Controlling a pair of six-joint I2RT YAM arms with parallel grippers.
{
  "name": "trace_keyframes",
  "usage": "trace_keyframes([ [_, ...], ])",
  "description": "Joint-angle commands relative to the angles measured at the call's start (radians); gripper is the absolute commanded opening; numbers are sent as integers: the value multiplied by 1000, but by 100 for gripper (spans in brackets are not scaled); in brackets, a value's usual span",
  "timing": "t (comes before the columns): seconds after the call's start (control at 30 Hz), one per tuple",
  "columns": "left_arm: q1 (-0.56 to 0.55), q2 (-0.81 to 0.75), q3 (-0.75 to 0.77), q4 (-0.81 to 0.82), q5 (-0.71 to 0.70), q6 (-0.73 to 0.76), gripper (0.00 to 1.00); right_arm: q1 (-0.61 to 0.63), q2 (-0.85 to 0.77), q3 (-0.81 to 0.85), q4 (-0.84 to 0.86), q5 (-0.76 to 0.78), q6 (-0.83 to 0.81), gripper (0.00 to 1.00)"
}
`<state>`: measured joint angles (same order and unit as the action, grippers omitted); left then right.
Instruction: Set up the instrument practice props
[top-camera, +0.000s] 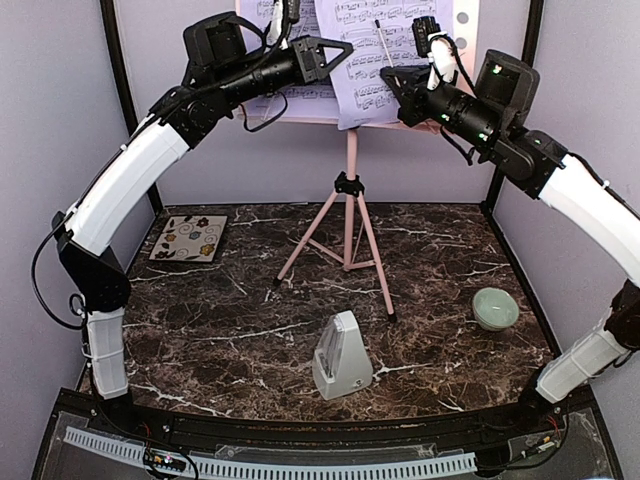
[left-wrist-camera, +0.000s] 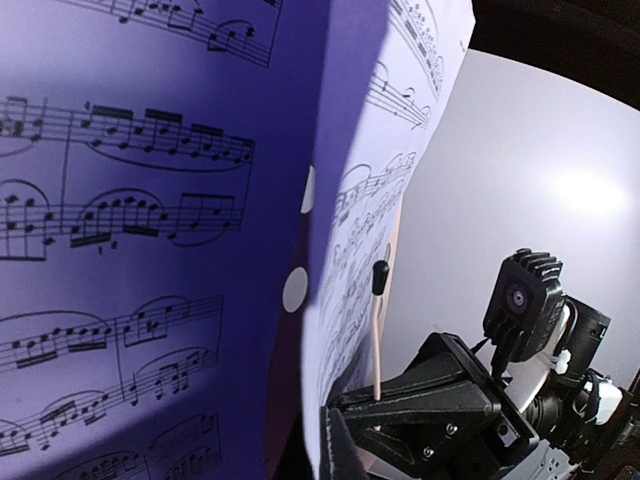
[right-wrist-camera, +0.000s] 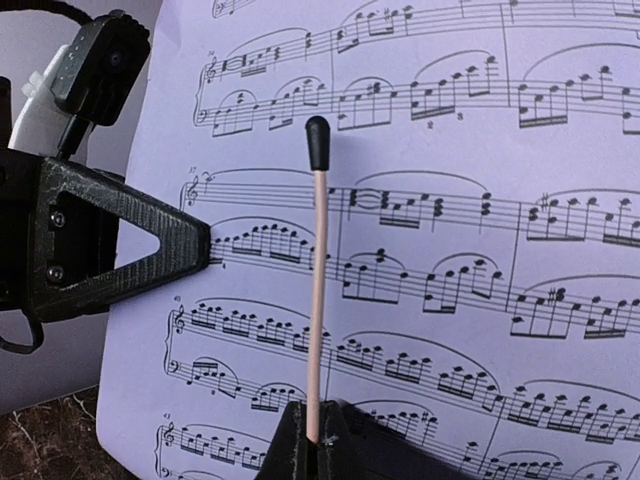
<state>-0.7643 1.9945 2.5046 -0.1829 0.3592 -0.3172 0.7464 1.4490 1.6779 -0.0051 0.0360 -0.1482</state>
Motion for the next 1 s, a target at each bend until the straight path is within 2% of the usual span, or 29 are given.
trace_keyframes([
  [0.0,-8,13,24,44,27,1,0,25,4,9,41,-56,21,0],
  [0.17,-13,20,28,76,18,-1,2,26,-2,-3,48,-50,22,0],
  [0.37,-14,20,46,84,9,-1,20,25,-8,-14,54,-32,25,0],
  [0.63,-15,10,51,62,10,-6,31,25,-25,-39,77,3,27,5],
  [0.77,-15,2,47,26,4,11,30,27,-30,-39,81,13,26,12],
  [0.97,-15,-22,10,-10,-8,23,27,26,-36,-46,82,21,25,13],
])
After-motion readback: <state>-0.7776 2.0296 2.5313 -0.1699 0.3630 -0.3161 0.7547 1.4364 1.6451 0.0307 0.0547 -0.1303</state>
